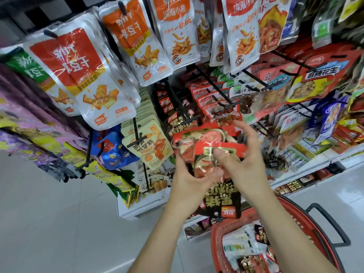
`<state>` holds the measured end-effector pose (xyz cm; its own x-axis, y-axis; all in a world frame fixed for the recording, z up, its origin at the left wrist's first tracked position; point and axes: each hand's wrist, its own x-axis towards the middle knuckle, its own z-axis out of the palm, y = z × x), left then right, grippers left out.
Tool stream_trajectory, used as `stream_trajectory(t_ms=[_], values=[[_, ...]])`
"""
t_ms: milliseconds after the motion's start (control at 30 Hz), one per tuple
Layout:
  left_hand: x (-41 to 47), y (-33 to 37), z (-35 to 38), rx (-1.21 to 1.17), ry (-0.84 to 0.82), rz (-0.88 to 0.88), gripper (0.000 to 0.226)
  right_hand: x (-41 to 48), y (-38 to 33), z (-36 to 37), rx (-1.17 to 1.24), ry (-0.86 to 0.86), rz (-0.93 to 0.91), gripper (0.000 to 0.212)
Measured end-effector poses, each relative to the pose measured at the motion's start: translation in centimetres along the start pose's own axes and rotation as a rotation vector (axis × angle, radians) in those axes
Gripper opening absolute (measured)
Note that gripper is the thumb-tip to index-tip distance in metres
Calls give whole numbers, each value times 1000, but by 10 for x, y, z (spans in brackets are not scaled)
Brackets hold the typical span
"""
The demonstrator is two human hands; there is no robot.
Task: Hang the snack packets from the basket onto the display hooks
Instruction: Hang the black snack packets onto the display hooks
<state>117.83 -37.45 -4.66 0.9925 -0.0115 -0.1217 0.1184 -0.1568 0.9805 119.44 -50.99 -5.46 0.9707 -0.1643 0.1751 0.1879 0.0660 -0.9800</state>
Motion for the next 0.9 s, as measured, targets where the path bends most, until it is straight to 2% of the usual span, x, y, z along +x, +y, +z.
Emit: stream_trajectory(t_ms=[133,267,400,533,700,800,900], values=[[4,4,-4,-76,109,-6,59,3,0,17,119,-134,132,35],[9,9,-21,90,212,65,47,14,6,21,-121,-239,50,32],[21,14,-44,472,131,129,47,43,-2,23,-30,-190,35,38],[37,19,-56,940,64,200,53,80,-11,39,-40,-331,-35,44],[49,27,-59,1156,-28,235,36,115,-3,55,-93,-421,-6,41],[57,26,-66,1185,-15,178,42,127,-4,62,-95,-412,-30,40],[60,28,-68,1040,5,124,78,137,-6,68,-51,-375,14,39]])
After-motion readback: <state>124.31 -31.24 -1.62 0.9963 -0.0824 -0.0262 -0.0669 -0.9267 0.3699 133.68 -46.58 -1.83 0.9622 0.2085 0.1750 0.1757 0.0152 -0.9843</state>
